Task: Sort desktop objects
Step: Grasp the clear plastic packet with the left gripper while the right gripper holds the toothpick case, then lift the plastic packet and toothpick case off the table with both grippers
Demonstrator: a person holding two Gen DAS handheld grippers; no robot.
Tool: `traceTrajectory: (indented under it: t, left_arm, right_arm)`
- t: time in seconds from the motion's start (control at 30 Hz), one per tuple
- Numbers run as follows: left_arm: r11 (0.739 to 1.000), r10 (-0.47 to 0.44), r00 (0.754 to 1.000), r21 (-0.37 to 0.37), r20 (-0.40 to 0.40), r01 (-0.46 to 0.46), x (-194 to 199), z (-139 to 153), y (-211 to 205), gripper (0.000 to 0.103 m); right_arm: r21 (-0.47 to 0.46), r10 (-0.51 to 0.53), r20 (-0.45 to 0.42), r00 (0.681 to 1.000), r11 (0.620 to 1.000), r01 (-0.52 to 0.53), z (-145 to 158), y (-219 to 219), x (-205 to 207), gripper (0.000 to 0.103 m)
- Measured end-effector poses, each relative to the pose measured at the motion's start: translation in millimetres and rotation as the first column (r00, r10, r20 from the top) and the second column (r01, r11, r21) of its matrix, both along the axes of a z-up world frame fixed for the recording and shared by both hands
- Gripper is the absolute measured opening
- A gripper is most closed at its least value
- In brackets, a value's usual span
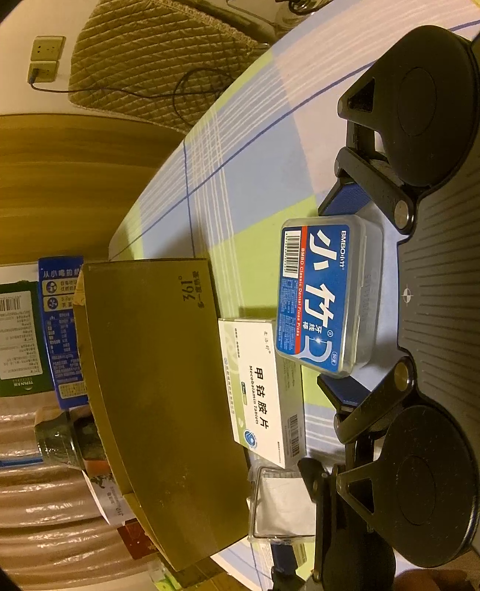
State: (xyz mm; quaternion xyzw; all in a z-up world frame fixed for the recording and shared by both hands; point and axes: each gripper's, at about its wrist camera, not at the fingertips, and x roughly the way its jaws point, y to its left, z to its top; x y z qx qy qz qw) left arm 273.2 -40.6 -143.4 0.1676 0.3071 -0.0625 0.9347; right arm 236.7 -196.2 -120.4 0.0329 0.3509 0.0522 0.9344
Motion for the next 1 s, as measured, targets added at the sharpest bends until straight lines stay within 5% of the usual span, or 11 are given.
traceTrajectory:
  t: [0.23, 0.43, 0.63, 0.77, 1.0]
  left_arm:
    - [0.999, 0.034, 0.999, -0.012, -0.019, -0.035, 5, 1, 5, 0.074]
    - [0.989, 0.059, 0.994, -0.131, -0.095, -0.072, -13, 17, 29, 0.069]
    - [0.957, -0.022, 0.975, -0.287, -0.22, -0.043, -35, 27, 45, 0.069]
    - [0.978, -0.007, 0.986, -0.208, -0.169, -0.029, -46, 25, 39, 0.082]
    - [0.996, 0.008, 0.997, -0.086, -0.076, -0.015, -55, 23, 21, 0.088]
  right_arm:
    - [0.007, -0.004, 0.003, 1.0, 1.0, 0.003, 1, 0, -3, 0.086]
    - [0.009, 0.011, 0.014, 1.0, 1.0, -0.012, 8, 0, -9, 0.086]
    - [0.005, 0.014, 0.008, 1.0, 1.0, -0.014, 9, -1, -13, 0.086]
    - [0.001, 0.024, 0.013, 1.0, 1.0, -0.024, 9, 2, -14, 0.086]
    - [0.002, 0.023, 0.002, 1.0, 1.0, -0.023, 5, 4, -12, 0.086]
